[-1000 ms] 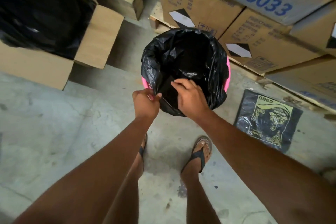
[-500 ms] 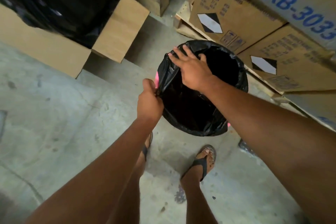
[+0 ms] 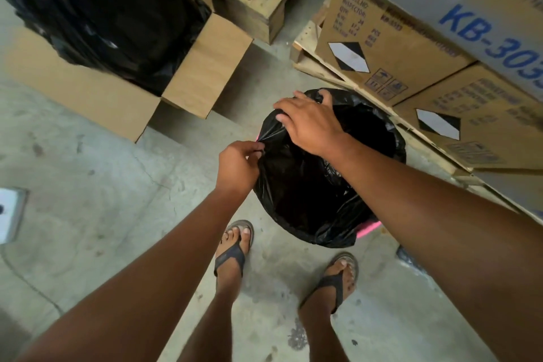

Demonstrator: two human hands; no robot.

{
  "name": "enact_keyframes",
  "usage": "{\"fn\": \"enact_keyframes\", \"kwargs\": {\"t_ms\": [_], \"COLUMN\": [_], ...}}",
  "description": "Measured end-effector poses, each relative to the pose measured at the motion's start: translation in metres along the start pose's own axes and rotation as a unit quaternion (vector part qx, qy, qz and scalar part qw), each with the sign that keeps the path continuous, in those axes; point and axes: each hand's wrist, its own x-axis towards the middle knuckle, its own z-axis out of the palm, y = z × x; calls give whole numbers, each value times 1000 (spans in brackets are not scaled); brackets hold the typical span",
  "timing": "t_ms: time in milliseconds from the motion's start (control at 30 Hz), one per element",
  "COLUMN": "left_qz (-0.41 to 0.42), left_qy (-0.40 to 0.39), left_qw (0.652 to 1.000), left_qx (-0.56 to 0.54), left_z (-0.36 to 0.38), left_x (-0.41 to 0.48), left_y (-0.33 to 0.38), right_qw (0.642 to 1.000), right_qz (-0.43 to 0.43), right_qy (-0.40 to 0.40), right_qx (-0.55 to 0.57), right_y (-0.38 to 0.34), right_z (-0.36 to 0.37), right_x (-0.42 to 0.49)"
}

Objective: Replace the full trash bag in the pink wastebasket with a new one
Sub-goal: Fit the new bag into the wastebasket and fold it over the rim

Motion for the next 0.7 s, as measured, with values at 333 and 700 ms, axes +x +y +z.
{"fn": "enact_keyframes", "kwargs": {"t_ms": [333, 700], "left_qz": [-135, -115], "left_qy": [-14, -112], "left_qw": [981, 987], "left_qx": [-139, -20], "left_z": [-8, 1], "left_x": [22, 47], "left_y": [-9, -10], "right_qw": [1000, 981], "right_qz": [15, 152], "right_qy": [-11, -77], "right_qx": [-17, -94], "right_y": [0, -37], "right_z": [-12, -15], "right_x": [31, 77]}}
